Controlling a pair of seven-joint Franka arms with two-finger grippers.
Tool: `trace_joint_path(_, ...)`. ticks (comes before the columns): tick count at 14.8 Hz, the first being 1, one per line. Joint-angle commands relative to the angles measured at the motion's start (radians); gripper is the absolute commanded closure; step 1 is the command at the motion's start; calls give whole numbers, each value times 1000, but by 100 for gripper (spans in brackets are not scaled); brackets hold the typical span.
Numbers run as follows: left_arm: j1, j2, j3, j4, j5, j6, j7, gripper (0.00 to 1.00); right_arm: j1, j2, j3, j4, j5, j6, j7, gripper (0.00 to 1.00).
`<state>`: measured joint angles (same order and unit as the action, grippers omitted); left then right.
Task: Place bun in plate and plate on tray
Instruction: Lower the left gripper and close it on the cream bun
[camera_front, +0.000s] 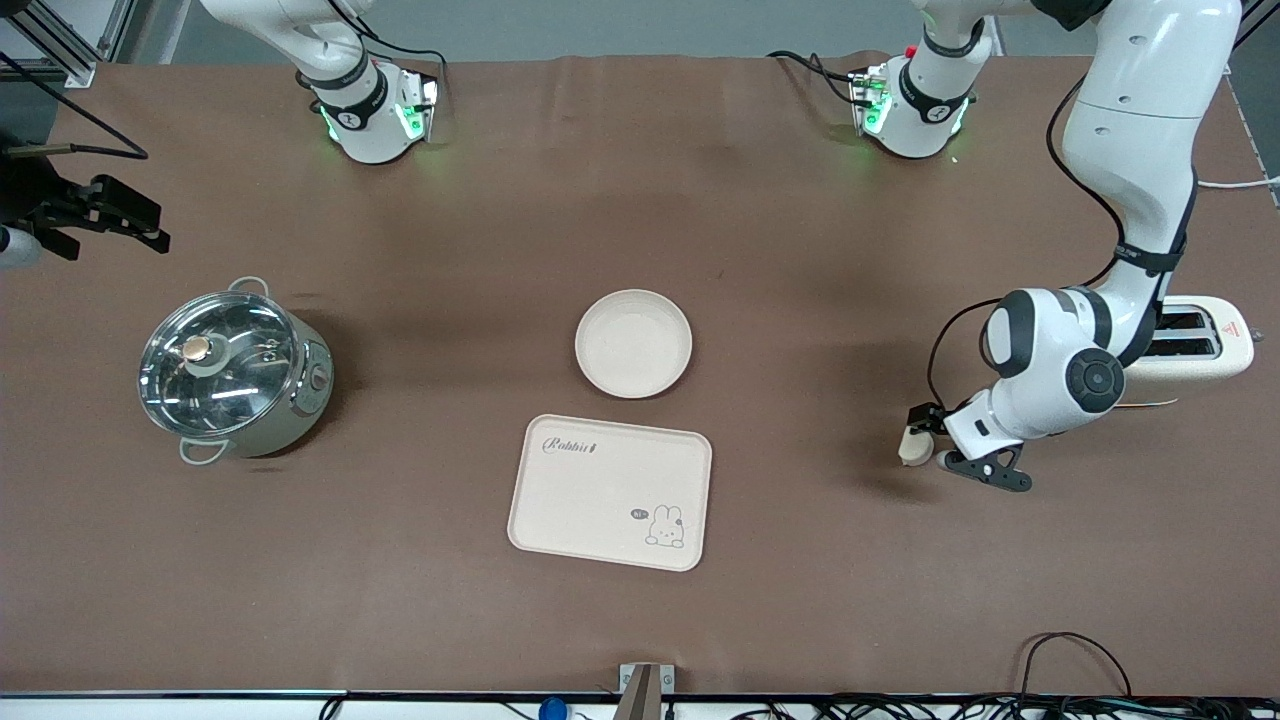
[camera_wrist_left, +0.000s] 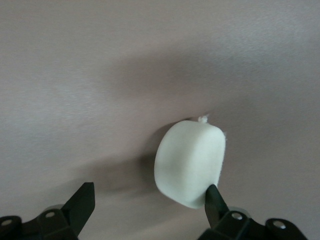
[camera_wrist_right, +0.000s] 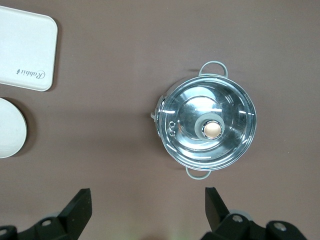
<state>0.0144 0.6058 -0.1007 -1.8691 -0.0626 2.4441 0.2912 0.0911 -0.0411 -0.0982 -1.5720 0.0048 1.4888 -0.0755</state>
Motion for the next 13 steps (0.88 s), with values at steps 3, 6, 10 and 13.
trace_joint_path(3,-5,-1,-10,10,-22,13,7,3,3,-26,-1,-26,9,8,5,0)
trace_joint_path(6,-17,3,-14,33,-25,13,-3,5,1,-26,-1,-26,9,7,5,0)
trace_joint_path(10,-17,3,-17,36,-25,13,-3,9,1,-26,-1,-28,9,11,5,0)
trace_joint_path(13,-16,11,-17,36,-25,15,-1,12,3,-26,-1,-28,9,8,5,0)
